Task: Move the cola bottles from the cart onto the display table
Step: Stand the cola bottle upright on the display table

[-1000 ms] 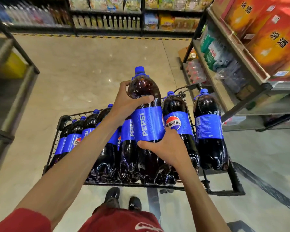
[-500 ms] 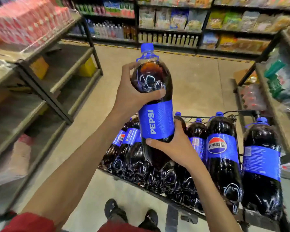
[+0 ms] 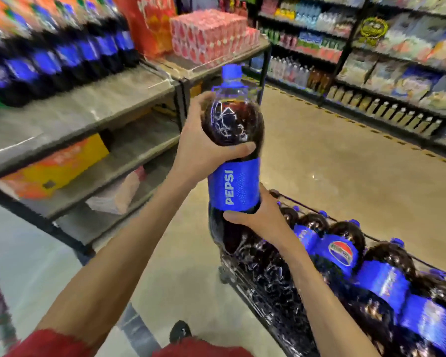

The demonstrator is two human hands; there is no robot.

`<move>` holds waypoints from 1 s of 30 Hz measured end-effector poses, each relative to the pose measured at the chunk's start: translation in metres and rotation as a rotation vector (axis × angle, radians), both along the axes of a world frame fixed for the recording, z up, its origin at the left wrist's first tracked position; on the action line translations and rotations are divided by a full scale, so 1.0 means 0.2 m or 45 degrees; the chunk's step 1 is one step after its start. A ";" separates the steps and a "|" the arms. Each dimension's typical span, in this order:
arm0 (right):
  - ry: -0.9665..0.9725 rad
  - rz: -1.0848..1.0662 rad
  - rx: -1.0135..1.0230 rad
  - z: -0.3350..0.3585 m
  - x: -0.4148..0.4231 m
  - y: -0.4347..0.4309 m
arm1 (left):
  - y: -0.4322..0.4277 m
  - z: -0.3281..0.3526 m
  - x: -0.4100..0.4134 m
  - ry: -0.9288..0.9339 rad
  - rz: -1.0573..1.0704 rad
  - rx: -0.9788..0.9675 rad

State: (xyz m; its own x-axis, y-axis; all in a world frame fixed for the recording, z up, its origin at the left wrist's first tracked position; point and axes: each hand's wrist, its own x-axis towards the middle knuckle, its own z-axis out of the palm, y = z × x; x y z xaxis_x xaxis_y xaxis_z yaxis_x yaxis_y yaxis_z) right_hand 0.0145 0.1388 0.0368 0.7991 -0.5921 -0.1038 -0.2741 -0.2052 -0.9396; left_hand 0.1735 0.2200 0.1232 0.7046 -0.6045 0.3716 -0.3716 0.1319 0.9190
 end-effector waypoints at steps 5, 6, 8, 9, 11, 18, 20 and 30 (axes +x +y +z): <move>-0.015 0.168 -0.017 -0.04 0.47 0.28 | 0.38 -0.04 0.37 0.006 0.111 -0.013; -0.023 0.193 -0.008 -0.05 0.55 0.35 | 0.45 -0.04 0.44 0.004 0.139 -0.016; -0.032 0.233 0.013 -0.07 0.71 0.47 | 0.61 -0.04 0.57 -0.014 0.202 -0.017; -0.037 0.255 0.025 -0.07 0.79 0.52 | 0.68 -0.04 0.62 -0.020 0.235 -0.016; -0.052 0.308 0.039 -0.09 0.94 0.63 | 0.83 -0.05 0.74 -0.027 0.309 -0.010; -0.076 0.533 0.041 -0.11 1.41 0.90 | 1.21 -0.07 1.08 -0.060 0.547 0.058; -0.091 0.590 0.042 -0.12 1.54 0.95 | 1.29 -0.07 1.18 -0.056 0.599 0.082; -0.060 0.806 0.050 -0.17 2.26 1.08 | 1.51 -0.11 1.76 -0.067 0.779 0.252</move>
